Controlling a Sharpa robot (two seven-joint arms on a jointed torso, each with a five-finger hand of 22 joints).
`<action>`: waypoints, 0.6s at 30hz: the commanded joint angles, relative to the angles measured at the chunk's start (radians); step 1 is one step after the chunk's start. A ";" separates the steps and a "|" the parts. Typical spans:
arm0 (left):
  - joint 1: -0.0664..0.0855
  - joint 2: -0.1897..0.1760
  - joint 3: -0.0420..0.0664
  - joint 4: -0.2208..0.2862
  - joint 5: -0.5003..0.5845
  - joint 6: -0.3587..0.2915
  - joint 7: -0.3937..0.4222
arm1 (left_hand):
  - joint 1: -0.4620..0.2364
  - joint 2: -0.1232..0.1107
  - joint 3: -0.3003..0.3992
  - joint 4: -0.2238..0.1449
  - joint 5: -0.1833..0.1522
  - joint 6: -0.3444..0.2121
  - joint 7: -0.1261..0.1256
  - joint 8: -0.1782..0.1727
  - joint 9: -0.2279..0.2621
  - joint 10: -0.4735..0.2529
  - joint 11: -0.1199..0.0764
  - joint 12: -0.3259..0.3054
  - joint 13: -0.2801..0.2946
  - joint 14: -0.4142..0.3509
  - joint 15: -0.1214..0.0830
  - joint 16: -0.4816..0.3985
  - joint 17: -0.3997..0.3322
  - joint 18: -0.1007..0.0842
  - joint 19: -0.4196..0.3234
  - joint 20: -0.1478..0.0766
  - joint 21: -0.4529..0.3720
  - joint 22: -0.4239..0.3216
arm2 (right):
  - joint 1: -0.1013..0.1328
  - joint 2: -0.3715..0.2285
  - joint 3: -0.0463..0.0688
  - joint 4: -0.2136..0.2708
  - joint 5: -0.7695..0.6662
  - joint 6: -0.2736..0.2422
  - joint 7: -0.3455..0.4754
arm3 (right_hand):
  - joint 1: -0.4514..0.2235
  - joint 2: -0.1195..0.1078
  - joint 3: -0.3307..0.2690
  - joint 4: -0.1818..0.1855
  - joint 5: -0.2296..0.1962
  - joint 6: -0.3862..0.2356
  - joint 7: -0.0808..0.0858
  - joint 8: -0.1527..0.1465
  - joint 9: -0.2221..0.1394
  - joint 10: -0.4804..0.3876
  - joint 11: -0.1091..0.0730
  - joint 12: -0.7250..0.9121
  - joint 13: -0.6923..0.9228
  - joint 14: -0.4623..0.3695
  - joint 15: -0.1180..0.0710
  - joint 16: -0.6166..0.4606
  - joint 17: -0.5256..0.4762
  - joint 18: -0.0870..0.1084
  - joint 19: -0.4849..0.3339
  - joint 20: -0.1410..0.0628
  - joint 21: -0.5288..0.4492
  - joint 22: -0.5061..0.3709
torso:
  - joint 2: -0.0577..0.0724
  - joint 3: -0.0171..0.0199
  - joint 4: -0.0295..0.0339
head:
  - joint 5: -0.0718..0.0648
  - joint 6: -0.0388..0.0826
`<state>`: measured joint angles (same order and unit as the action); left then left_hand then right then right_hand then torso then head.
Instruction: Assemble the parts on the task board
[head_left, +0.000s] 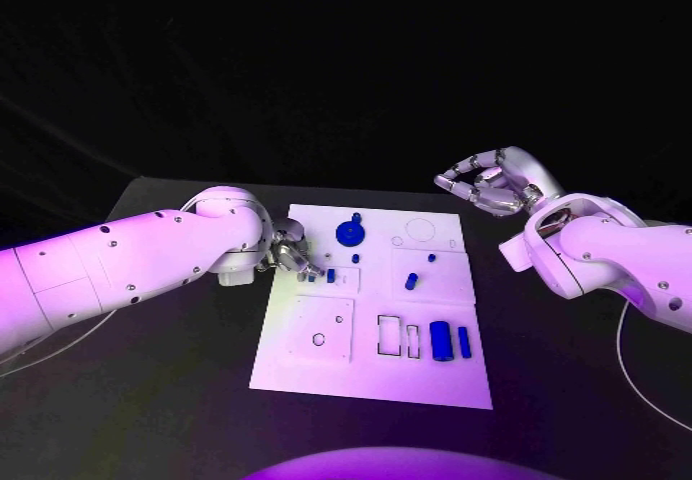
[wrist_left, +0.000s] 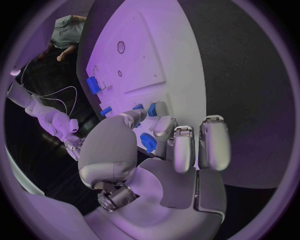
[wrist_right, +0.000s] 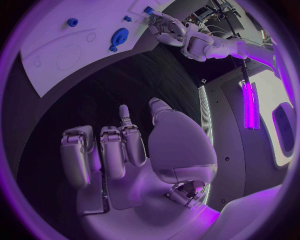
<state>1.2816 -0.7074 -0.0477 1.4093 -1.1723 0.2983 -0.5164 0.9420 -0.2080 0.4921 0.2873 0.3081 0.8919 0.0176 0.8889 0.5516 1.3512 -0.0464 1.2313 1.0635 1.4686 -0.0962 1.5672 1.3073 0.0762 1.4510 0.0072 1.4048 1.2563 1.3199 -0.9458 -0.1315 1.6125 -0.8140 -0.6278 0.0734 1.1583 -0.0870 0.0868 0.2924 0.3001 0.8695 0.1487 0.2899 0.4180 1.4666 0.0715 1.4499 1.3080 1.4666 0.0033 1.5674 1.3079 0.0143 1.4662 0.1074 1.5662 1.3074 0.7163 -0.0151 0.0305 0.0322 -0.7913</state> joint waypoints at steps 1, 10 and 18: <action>0.000 -0.003 0.006 0.009 -0.004 -0.038 0.001 | -0.009 0.000 -0.013 0.003 -0.005 0.001 0.004 0.004 -0.002 0.002 0.000 0.001 -0.001 0.102 -0.007 0.004 0.263 -0.010 0.001 -0.001 -0.001 -0.002 | -0.001 0.000 0.000 0.000 -0.006 0.006 0.010 | -0.005 0.003 -0.006 0.001 0.003 -0.005 -0.001 0.003 0.000 0.010 -0.005 -0.007 0.165 0.104 -0.008 0.003 0.263 -0.014 0.105 -0.008 0.005 0.263 | -0.001 0.0003 0.0006 | -0.002 0.001; 0.005 -0.029 0.030 0.036 0.018 -0.096 0.004 | -0.034 0.005 -0.061 0.005 -0.038 -0.007 0.005 0.002 -0.010 -0.010 0.001 -0.013 -0.019 0.102 -0.006 0.004 0.263 -0.009 0.000 -0.002 -0.005 -0.007 | -0.001 0.000 0.000 -0.001 -0.004 0.007 0.011 | -0.007 0.003 -0.009 0.001 0.003 -0.006 -0.001 0.004 0.000 0.008 -0.005 -0.009 0.163 0.104 -0.008 0.003 0.263 -0.014 0.105 -0.008 0.005 0.263 | -0.002 0.0009 0.0014 | -0.003 0.002; 0.013 -0.040 0.038 0.050 0.060 -0.218 0.046 | 0.003 0.012 -0.095 0.002 -0.064 -0.062 0.024 -0.016 -0.024 -0.103 0.017 -0.119 -0.156 0.088 0.006 -0.021 0.220 0.007 -0.034 -0.002 -0.055 -0.086 | -0.001 0.000 0.000 -0.003 0.000 0.006 0.012 | -0.009 0.004 -0.010 0.001 0.003 -0.006 -0.001 0.004 0.000 0.007 -0.005 -0.010 0.162 0.104 -0.008 0.003 0.263 -0.014 0.105 -0.008 0.005 0.263 | -0.001 -0.0003 0.0018 | -0.008 0.007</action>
<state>1.2931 -0.7486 -0.0107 1.4547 -1.1533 0.1718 -0.5101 0.9411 -0.1979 0.3999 0.2910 0.2413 0.8308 0.0418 0.8742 0.5285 1.2466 -0.0293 1.1116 0.9078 1.4677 -0.0924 1.5455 1.3073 0.0764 1.4151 0.0056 1.3486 1.1684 1.3197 -0.9462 -0.1315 1.6096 -0.8124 -0.6277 0.0752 1.1583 -0.0870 0.0821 0.2932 0.3001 0.8695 0.1487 0.2899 0.4180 1.4666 0.0715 1.4434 1.3078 1.4666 0.0033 1.5674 1.3077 0.0143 1.4662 0.1074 1.5662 1.3073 0.7148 -0.0143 0.0323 0.0261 -0.7852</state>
